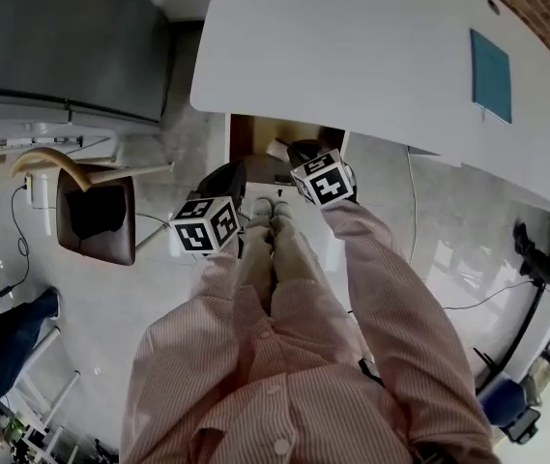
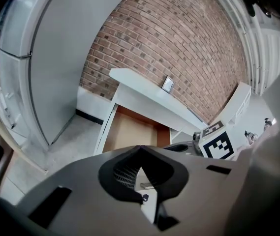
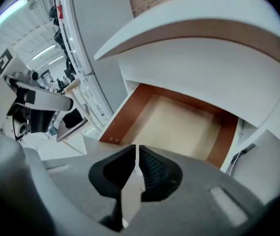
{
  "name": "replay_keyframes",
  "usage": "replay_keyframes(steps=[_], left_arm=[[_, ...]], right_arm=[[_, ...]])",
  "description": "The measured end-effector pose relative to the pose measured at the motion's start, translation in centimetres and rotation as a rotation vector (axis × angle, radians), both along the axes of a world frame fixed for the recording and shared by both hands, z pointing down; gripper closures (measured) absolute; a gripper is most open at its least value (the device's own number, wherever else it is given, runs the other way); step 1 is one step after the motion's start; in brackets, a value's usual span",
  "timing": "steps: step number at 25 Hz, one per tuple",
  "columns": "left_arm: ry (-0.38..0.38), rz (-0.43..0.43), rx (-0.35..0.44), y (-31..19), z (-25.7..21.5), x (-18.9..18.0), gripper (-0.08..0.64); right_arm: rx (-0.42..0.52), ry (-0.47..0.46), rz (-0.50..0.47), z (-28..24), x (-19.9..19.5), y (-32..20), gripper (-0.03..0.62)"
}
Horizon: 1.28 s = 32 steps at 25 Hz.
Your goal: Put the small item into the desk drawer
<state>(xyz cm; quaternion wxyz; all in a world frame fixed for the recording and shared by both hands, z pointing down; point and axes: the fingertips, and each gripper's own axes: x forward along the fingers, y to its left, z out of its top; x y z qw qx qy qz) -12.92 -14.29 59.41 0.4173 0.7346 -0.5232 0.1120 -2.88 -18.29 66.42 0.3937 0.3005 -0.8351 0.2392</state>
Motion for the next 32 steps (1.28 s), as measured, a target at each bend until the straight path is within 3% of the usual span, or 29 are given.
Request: replay_keyframes(steps=[6,14,24,32], left_arm=[[-0.011,0.064,0.043,0.7,-3.7,0.3,0.561],[-0.032,0.123,0.118,1.6,-8.6,0.3,0.561],[-0.074,0.157,0.261,1.6,-15.1,-1.0,0.561],[-0.109,0.151,0.392,0.8,-19.8,-2.0,0.561]], right_arm=[[0.033,-0.069,0.081,-4.2,0.5,1.5,0.581],[0.087,-0.23,0.202,-11.2,1.9,2.3,0.584],[0.189,-0.427,0.283,-20.0,2.9,2.7,0.585],[0.315,-0.509,0.301,-26.2,3.6,2.3,0.586]])
